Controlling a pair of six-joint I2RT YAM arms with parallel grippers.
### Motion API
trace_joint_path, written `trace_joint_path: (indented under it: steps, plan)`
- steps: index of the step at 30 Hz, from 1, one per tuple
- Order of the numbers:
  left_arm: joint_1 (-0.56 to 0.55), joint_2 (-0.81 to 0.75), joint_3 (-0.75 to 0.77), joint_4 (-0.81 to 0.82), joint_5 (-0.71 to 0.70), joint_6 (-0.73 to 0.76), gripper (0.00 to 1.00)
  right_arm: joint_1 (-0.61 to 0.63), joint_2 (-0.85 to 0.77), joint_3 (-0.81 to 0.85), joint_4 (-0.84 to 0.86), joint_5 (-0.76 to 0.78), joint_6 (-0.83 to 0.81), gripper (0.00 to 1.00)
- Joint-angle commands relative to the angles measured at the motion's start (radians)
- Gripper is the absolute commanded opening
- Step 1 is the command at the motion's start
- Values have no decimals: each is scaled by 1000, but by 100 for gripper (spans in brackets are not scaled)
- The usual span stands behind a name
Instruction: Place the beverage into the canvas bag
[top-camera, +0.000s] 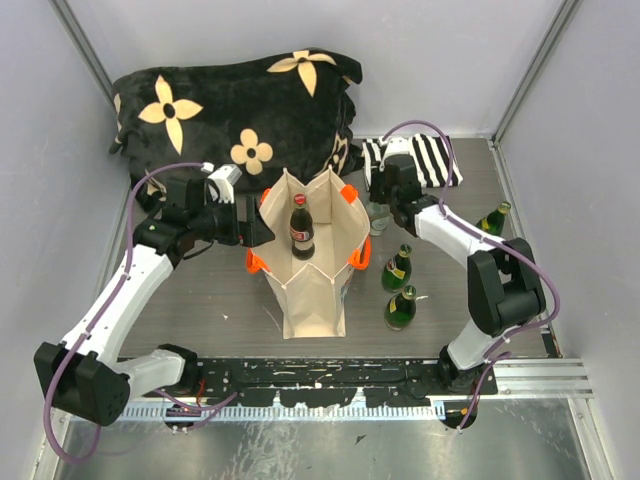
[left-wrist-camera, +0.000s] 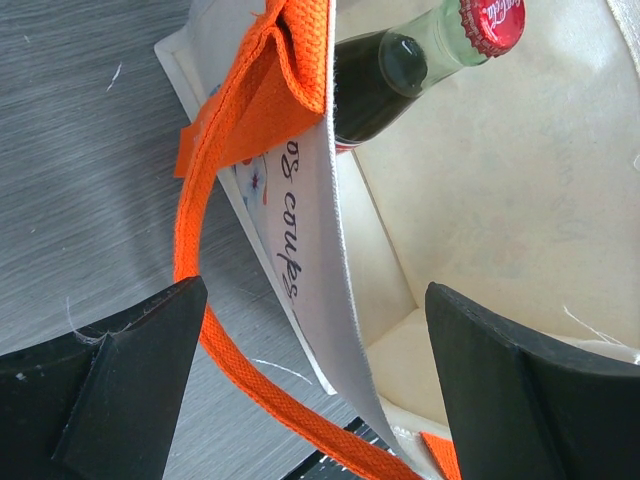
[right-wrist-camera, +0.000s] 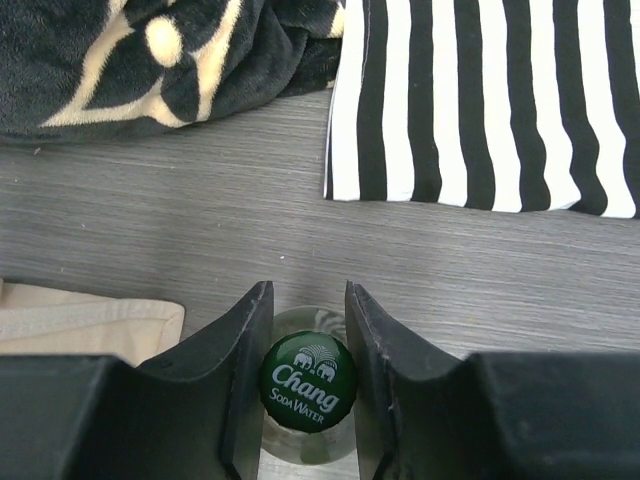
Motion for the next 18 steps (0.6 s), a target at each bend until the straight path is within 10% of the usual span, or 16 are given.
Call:
trace_joint_path:
  steps: [1, 18]
  plan:
    - [2, 8, 23, 38, 22, -8, 98, 3, -134, 117, 77, 19, -21, 1]
    - [1, 22, 26, 51, 30, -11, 98, 4, -235, 218, -14, -29, -15, 1]
